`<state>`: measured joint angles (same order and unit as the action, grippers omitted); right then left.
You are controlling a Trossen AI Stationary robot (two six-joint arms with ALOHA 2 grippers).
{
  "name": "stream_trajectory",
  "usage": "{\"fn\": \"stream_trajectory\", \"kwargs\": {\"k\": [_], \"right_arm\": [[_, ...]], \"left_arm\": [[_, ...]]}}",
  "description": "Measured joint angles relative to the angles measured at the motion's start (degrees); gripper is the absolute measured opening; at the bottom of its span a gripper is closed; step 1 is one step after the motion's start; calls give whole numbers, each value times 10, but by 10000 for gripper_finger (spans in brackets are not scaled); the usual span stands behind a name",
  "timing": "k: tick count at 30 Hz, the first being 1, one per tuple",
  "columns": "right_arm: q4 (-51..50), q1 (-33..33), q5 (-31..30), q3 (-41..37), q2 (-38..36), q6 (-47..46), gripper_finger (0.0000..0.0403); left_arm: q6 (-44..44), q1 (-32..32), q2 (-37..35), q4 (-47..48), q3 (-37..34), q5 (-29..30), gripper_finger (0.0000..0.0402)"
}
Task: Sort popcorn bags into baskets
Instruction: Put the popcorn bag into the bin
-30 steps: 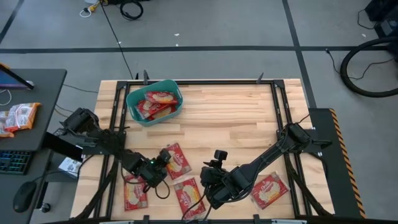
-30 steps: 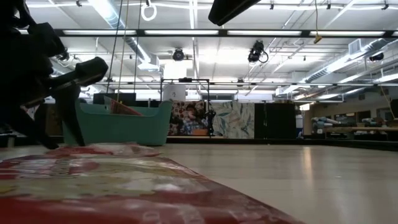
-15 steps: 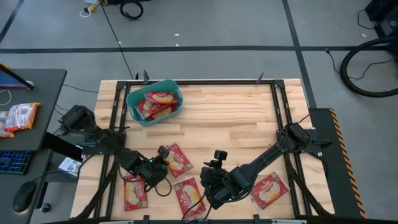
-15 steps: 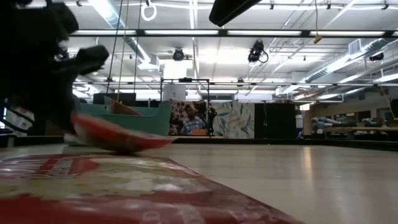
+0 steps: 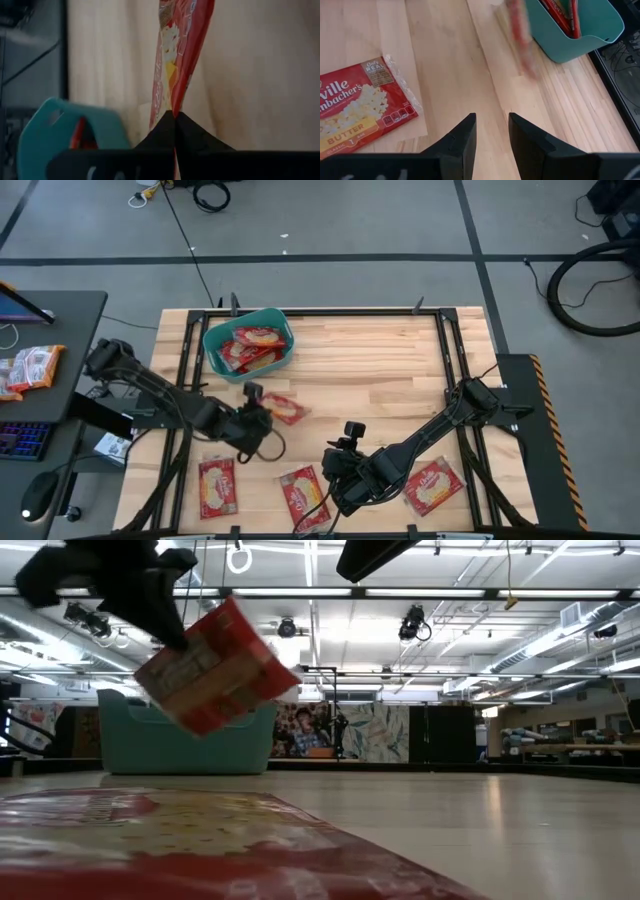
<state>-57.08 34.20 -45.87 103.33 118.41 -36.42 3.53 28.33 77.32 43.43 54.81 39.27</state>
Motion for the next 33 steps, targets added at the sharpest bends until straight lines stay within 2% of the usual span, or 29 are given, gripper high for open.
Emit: {"fn": "stream_trajectory", "kwargs": {"k": [6, 18, 22, 27, 33], "right_arm": [[0, 0, 0, 0, 0, 0, 119], [0, 0, -5, 0, 0, 5, 119], [0, -1, -5, 0, 0, 5, 119], [6, -1, -5, 0, 0, 6, 119], [8, -1, -5, 0, 0, 6, 119]], "left_arm": [[23, -65, -9, 98, 72, 3, 1], [3, -187, -9, 227, 175, 9, 1], [-14, -236, -9, 247, 180, 36, 1], [-42, -312, -2, 252, 179, 33, 1], [-73, -404, -3, 240, 179, -17, 1]]}}
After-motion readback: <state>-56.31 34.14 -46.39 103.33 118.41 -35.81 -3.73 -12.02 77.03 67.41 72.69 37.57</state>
